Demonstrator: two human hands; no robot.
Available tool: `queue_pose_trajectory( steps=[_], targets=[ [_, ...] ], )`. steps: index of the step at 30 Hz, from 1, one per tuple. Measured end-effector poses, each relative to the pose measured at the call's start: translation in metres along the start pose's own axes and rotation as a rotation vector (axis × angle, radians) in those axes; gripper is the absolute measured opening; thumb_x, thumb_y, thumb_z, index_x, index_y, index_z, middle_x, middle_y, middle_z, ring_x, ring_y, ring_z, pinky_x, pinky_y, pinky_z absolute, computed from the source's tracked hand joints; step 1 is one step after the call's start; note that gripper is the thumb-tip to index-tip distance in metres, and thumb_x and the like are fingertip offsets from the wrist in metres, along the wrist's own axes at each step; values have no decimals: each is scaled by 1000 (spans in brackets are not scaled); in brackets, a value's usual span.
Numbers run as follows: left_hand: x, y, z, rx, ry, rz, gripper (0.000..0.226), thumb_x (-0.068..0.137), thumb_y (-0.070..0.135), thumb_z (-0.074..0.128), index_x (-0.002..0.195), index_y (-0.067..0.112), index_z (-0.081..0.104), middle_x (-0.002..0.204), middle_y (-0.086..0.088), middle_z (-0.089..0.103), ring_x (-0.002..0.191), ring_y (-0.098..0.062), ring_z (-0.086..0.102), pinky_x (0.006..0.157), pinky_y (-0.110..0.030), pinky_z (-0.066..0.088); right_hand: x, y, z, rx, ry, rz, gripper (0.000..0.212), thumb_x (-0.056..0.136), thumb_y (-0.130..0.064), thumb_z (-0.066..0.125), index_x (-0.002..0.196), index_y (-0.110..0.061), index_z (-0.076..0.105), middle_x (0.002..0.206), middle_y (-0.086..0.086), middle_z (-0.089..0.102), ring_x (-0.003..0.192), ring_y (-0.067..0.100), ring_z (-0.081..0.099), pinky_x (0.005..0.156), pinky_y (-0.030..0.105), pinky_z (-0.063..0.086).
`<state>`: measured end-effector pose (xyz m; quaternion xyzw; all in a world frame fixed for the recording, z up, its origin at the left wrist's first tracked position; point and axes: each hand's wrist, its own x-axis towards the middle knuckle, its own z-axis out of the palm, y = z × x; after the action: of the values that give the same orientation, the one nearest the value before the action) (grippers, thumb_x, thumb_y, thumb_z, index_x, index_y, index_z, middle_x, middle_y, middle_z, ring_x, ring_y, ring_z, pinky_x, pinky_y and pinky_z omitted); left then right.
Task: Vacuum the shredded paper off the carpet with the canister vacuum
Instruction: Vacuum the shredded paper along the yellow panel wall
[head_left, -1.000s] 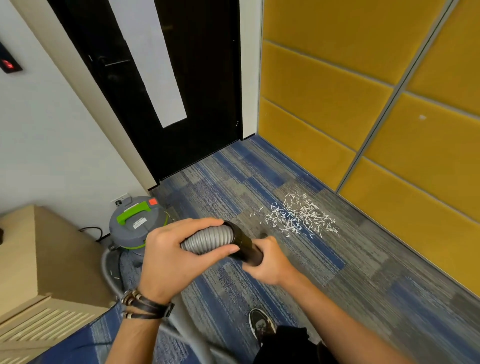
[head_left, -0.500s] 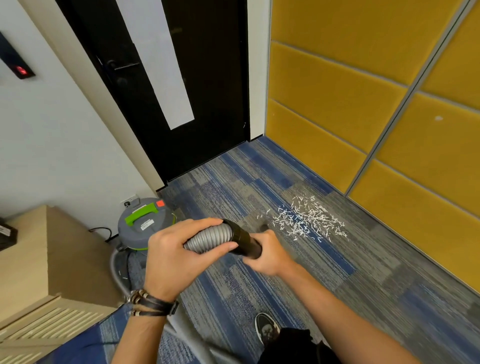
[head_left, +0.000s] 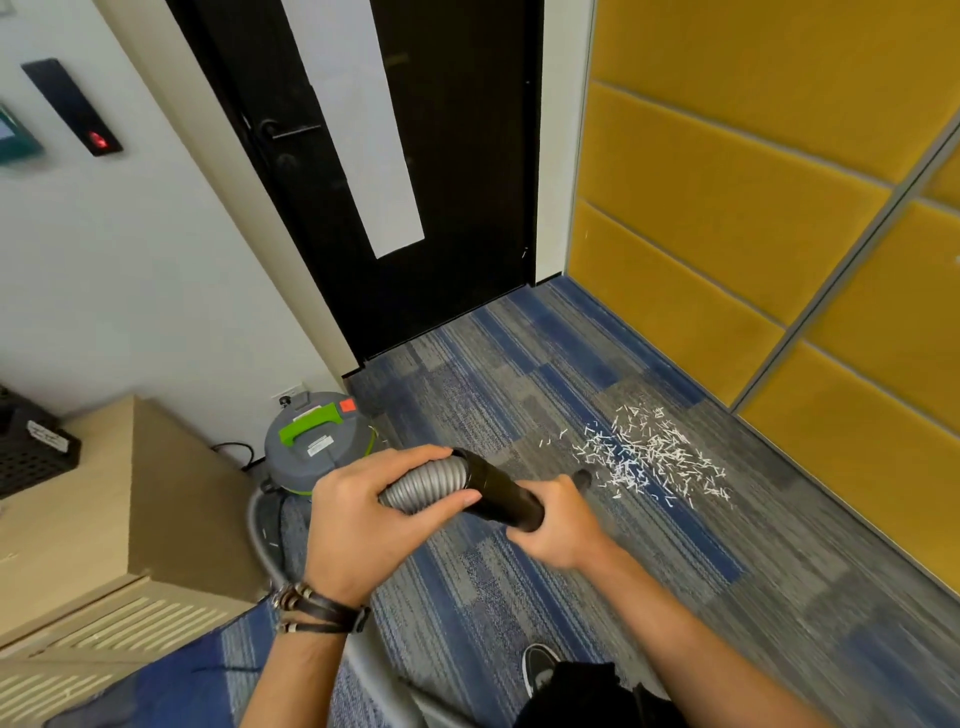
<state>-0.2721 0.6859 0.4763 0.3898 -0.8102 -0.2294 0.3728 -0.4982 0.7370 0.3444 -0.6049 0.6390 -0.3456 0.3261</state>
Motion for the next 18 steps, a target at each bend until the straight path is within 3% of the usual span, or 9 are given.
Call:
queue_pose_trajectory(
  steps=[7, 12, 15, 18],
  targets=[
    [18, 5, 11, 46, 25, -4, 46, 74, 59, 87, 108, 28, 82, 100, 16, 78, 91, -1, 73, 83, -33, 61, 39, 1, -4, 37, -23, -20, 33, 72, -13, 74, 63, -35, 51, 55, -12, 54, 47, 4, 50, 47, 30, 44],
    [27, 8, 18, 0, 5, -25, 47, 73, 58, 87, 108, 28, 82, 101, 17, 78, 93, -2, 74, 85, -34, 61, 40, 9, -16, 46, -26, -32, 41, 73, -5, 75, 66, -38, 52, 56, -16, 53, 49, 1, 52, 50, 18, 39],
    [29, 11, 30, -33, -10, -43, 47, 72, 60, 87, 108, 29, 82, 102, 18, 78, 94, -1, 74, 85, -32, 60, 31, 25, -27, 24, -32, -34, 24, 74, -9, 76, 71, -28, 61, 58, -13, 58, 51, 3, 57, 50, 21, 45],
    [29, 13, 43, -21, -16, -51, 47, 74, 61, 86, 108, 29, 82, 100, 17, 78, 93, 0, 74, 83, -34, 61, 24, 41, -38, 13, -15, -31, 16, 74, -12, 75, 71, -22, 63, 57, -13, 59, 51, 4, 58, 51, 17, 41]
  ],
)
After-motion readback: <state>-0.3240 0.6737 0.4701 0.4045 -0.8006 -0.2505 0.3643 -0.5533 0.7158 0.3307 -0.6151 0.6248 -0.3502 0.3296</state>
